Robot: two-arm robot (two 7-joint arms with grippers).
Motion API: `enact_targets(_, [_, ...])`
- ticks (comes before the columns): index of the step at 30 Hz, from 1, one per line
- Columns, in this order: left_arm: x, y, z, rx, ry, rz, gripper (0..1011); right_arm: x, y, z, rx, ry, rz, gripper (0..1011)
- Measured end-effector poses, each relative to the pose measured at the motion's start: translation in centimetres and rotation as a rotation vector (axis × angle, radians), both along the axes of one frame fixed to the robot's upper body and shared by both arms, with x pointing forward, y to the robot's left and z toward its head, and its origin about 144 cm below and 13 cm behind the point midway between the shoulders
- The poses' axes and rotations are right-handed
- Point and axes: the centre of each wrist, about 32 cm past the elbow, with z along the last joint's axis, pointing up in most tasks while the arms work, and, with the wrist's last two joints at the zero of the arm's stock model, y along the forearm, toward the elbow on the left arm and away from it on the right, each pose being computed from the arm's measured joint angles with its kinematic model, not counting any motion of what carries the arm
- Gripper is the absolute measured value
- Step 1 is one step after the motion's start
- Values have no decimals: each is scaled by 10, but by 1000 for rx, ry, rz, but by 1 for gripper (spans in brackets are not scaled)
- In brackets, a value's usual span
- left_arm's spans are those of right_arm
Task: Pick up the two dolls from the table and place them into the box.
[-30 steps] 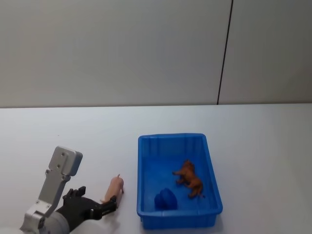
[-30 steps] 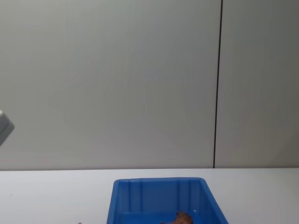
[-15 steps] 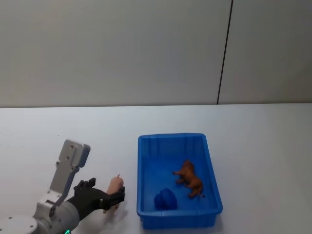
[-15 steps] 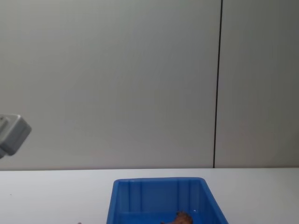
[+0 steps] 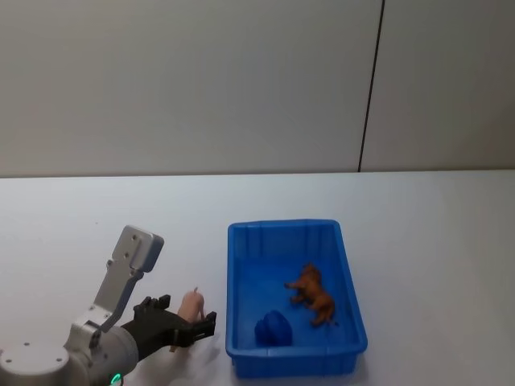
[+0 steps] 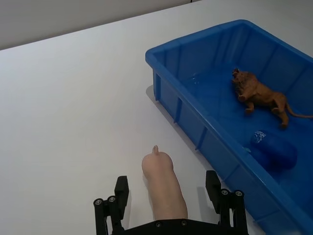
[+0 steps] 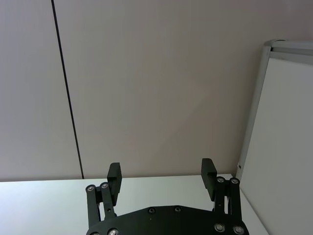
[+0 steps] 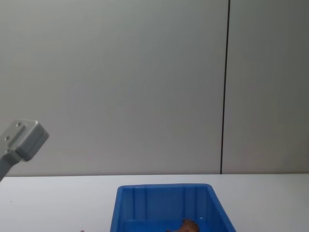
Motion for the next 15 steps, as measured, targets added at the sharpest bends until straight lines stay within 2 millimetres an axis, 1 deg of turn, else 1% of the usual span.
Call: enact_targets(15, [-2, 2, 8, 36, 44, -3, 1001, 0, 0, 0, 0, 0, 0, 1001])
